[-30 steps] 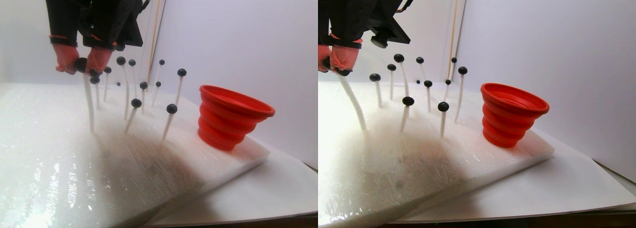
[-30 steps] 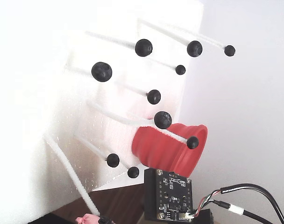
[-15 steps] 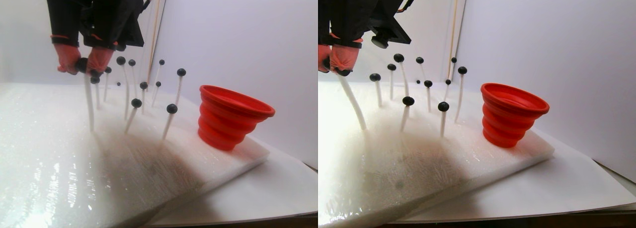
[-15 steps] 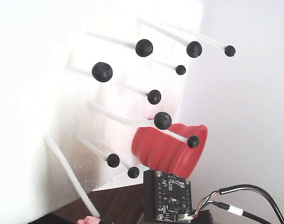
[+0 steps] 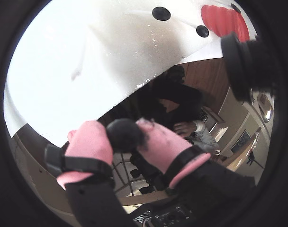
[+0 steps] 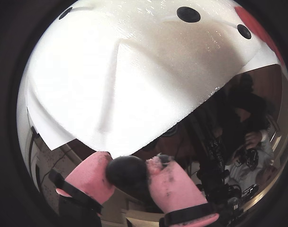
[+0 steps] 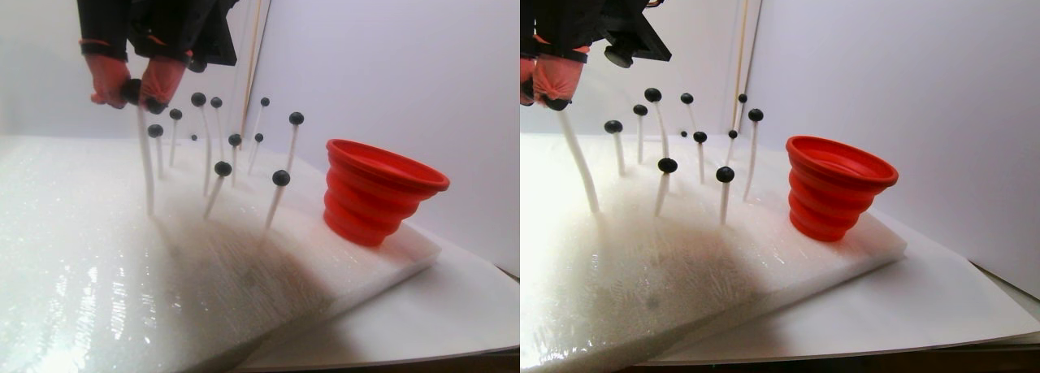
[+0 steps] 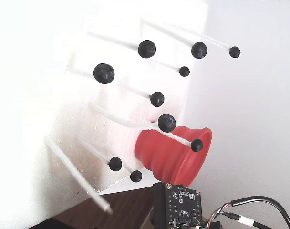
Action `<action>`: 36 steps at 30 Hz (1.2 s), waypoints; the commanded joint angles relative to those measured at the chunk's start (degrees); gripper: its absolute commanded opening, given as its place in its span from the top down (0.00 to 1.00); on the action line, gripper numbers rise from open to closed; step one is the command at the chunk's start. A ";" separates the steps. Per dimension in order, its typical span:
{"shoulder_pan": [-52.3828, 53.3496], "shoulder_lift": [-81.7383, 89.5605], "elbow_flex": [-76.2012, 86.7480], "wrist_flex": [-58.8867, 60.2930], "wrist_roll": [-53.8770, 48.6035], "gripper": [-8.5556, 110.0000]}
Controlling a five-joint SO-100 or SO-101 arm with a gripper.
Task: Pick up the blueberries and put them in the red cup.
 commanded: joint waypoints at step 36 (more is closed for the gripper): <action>15.38 8.88 -13.45 10.55 -6.59 0.84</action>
